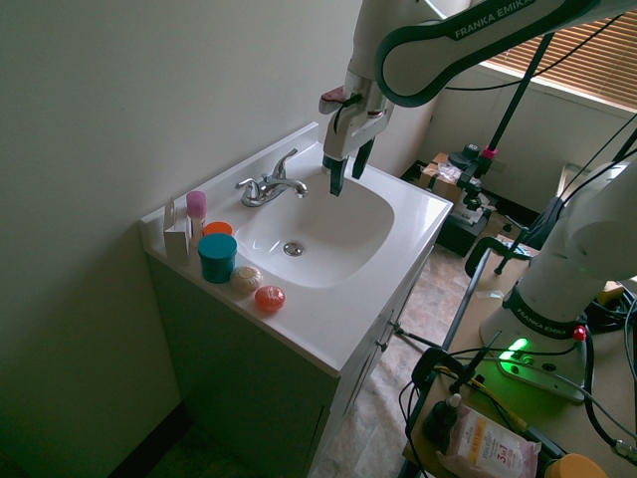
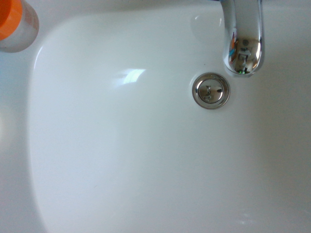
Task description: Press down on the sanitizer
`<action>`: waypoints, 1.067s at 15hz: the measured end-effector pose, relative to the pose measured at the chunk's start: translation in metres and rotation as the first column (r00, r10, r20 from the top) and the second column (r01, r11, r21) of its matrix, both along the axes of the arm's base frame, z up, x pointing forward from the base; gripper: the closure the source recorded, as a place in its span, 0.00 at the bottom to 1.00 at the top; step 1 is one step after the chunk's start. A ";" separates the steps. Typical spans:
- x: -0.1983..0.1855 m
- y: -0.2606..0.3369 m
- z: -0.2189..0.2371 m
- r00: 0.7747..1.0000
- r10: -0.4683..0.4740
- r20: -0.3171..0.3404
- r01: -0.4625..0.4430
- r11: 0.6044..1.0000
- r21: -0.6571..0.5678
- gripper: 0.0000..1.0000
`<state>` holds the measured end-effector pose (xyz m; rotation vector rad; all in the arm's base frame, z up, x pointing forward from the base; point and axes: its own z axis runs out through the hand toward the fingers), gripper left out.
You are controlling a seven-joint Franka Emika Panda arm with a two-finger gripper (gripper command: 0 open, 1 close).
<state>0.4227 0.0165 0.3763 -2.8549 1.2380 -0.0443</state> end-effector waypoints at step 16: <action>0.125 -0.157 0.126 0.954 -0.241 0.178 0.252 0.967 -0.043 1.00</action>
